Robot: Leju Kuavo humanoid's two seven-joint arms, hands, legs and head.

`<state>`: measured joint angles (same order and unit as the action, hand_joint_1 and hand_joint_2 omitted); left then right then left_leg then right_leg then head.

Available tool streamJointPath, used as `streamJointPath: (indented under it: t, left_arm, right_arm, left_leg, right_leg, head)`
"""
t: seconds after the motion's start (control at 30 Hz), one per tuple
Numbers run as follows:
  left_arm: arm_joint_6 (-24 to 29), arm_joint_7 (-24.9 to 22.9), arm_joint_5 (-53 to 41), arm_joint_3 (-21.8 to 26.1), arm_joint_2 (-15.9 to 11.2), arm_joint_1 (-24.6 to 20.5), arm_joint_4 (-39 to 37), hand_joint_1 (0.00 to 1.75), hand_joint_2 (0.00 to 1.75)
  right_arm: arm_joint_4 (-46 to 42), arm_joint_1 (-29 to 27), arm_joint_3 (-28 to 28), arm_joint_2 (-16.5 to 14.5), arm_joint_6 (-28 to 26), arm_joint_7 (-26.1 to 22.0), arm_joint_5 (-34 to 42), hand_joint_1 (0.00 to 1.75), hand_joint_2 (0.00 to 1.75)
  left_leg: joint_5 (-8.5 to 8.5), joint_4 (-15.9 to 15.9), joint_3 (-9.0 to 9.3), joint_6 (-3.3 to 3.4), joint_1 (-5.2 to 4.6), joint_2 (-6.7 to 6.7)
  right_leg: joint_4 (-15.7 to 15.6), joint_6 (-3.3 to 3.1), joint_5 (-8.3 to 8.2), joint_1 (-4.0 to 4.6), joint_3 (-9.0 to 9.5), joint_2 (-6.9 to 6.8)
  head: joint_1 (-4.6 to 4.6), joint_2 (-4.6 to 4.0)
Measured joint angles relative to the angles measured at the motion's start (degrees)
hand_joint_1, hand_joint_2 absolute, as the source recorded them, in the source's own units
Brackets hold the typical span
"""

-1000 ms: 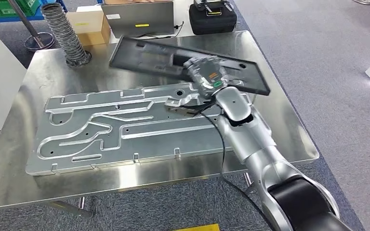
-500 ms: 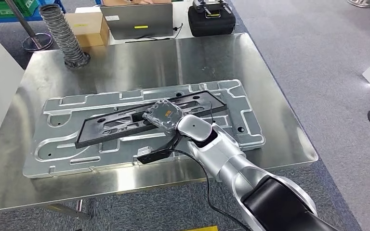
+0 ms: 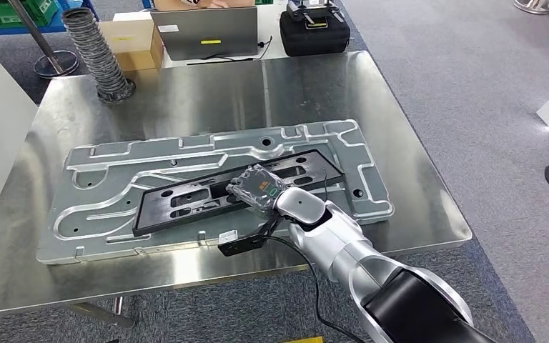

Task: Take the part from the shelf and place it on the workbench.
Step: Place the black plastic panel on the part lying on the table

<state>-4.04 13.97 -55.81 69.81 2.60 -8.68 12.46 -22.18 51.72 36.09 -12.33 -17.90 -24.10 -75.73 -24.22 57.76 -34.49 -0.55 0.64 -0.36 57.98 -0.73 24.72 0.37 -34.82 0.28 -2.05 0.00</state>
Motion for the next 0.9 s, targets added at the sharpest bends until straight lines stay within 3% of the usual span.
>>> streamJointPath:
  t: [0.07, 0.13, 0.2, 0.23, 0.27, 0.3, 0.37, 0.43, 0.57, 0.63, 0.7, 0.73, 0.77, 0.8, 0.9]
  left_arm:
    - [-0.1, 0.2, 0.1, 0.0, -0.1, 0.0, 0.0, 0.0, 1.75]
    - [-0.2, 0.5, 0.3, 0.0, -0.1, 0.0, 0.0, 0.0, 1.75]
    - [-0.3, 0.5, 0.4, 0.0, -0.1, 0.1, 0.0, 0.0, 1.75]
    - [-0.3, 0.5, 0.4, 0.0, -0.1, 0.2, 0.0, 0.0, 1.75]
    - [-0.3, 0.5, 0.4, 0.0, -0.2, 0.3, 0.0, 0.0, 1.31]
    - [-0.2, 0.6, 0.4, 0.0, -0.2, 0.3, 0.0, 0.0, 0.87]
    - [-0.1, 0.9, 0.3, 0.0, -0.4, 0.2, 0.0, 0.0, 0.0]
    - [0.0, 1.2, 0.3, 0.0, -0.4, 0.2, 0.0, 0.0, 0.0]
    - [0.2, 1.6, 0.4, 0.0, -0.4, 0.3, 0.0, 0.0, 0.0]
    - [0.3, 1.6, 0.4, 0.0, -0.4, 0.2, 0.0, 0.0, 0.0]
    - [0.5, 1.6, 0.5, 0.0, -0.4, 0.3, 0.0, 0.0, 0.0]
    - [0.6, 1.6, 0.5, 0.0, -0.4, 0.3, 0.0, 0.0, 0.0]
    - [0.7, 1.6, 0.5, 0.0, -0.4, 0.4, 0.0, 0.0, 0.0]
    - [0.7, 1.6, 0.5, 0.0, -0.4, 0.4, 0.0, 0.0, 0.0]
    - [0.8, 1.7, 0.6, 0.0, -0.2, 0.4, 0.0, 0.0, 0.0]
  right_arm:
    - [0.4, -0.2, 0.0, 0.2, -0.1, 0.0, 0.2, 0.0, 0.0]
    - [0.8, -0.6, 0.0, 0.3, 0.1, 0.0, 0.5, 0.0, 0.0]
    - [1.2, -1.3, 0.0, 0.4, 0.2, -0.3, 0.7, 0.0, 0.0]
    - [1.4, -1.6, 0.0, 0.5, 0.1, -0.4, 0.9, 0.0, 0.0]
    - [1.6, -1.8, 0.0, 0.5, -0.2, -0.5, 1.0, 0.0, 0.0]
    - [1.7, -1.9, 0.0, 0.6, -0.5, -0.7, 1.3, 0.0, 0.0]
    - [1.8, -1.8, 0.0, 0.6, -1.2, -1.1, 1.9, 0.0, 0.0]
    - [1.8, -1.8, 0.0, 0.6, -2.1, -1.7, 2.5, 0.0, 0.0]
    - [1.7, -1.8, 0.0, 0.6, -4.3, -3.3, 4.4, 0.0, 0.0]
    - [1.5, -1.8, -0.2, 0.5, -4.8, -4.9, 6.3, 0.0, 0.0]
    - [1.2, -2.0, -0.6, 0.5, -5.4, -7.0, 8.9, 0.0, 0.0]
    - [0.9, -2.2, -1.0, 0.5, -5.8, -8.3, 10.6, 0.0, 0.0]
    - [0.5, -2.3, -1.6, 0.5, -6.3, -9.6, 12.3, 0.0, 0.0]
    - [-0.1, -2.3, -2.3, 0.5, -6.9, -10.7, 14.0, 0.0, 0.0]
    - [-2.7, -2.3, -4.6, 0.5, -9.7, -13.8, 19.1, 0.0, 0.0]
  left_leg:
    - [-0.87, 0.9, -0.19, -0.51, -0.01, 0.04]
    - [-4.0, 6.0, -2.31, -0.89, 0.12, 0.07]
    - [-7.45, 13.5, -5.68, -1.26, 0.28, 0.07]
    - [-8.02, 15.8, -6.67, -1.44, 0.37, 0.08]
    - [-7.37, 15.7, -6.52, -1.58, 0.48, 0.09]
    - [-5.73, 13.2, -5.23, -1.68, 0.61, 0.12]
    - [-2.2, 5.1, -1.04, -1.72, 0.8, 0.16]
    - [-1.06, 0.6, 1.15, -1.21, 0.72, 0.04]
    - [-0.78, 0.1, 1.1, 0.4, 0.64, -0.03]
    - [-0.55, -0.1, 1.05, 1.0, 0.7, 0.06]
    - [-0.5, -0.1, 0.88, 1.23, 0.6, 0.1]
    - [-0.49, -0.1, 0.84, 1.26, 0.55, 0.1]
    - [-0.48, 0.0, 0.81, 1.27, 0.5, 0.08]
    - [-0.48, 0.0, 0.83, 1.27, 0.44, 0.05]
    - [-0.55, 0.0, 0.91, 1.05, 0.23, -0.04]
  right_leg:
    - [-0.8, -0.53, -0.41, -0.37, 0.48, -0.07]
    - [-1.4, -0.92, -0.73, -0.61, 0.78, -0.21]
    - [-1.3, -1.03, -0.75, -0.58, 0.68, -0.24]
    - [-1.3, -1.02, -0.74, -0.57, 0.65, -0.21]
    - [-1.1, -0.96, -0.7, -0.61, 0.64, -0.17]
    - [-1.0, -0.84, -0.61, -0.67, 0.67, -0.1]
    - [-0.5, -0.33, -0.3, -0.64, 0.66, 0.05]
    - [-0.1, 0.27, -0.15, -0.45, 0.46, 0.18]
    - [0.7, 1.56, 0.39, -0.63, -0.01, 0.15]
    - [5.6, 2.06, 3.41, -0.78, -2.19, 0.02]
    - [13.6, 2.3, 7.05, -0.8, -5.89, -0.02]
    - [16.2, 2.3, 7.72, -0.8, -7.13, -0.03]
    - [16.6, 2.19, 7.25, -0.79, -7.33, -0.02]
    - [14.7, 1.97, 5.77, -0.75, -6.41, -0.02]
    - [3.1, 0.8, 0.74, -0.33, -0.79, -0.04]
  head:
    - [0.0, 0.0]
    - [0.0, 0.0]
    - [0.0, 0.0]
    - [0.0, 0.0]
    - [0.0, 0.0]
    - [0.0, 0.0]
    - [-0.01, 0.0]
    - [0.0, 0.0]
    - [0.0, 0.0]
    - [0.0, 0.0]
    - [0.0, 0.0]
    - [0.0, 0.0]
    - [0.0, 0.0]
    - [0.0, 0.0]
    - [0.0, 0.0]
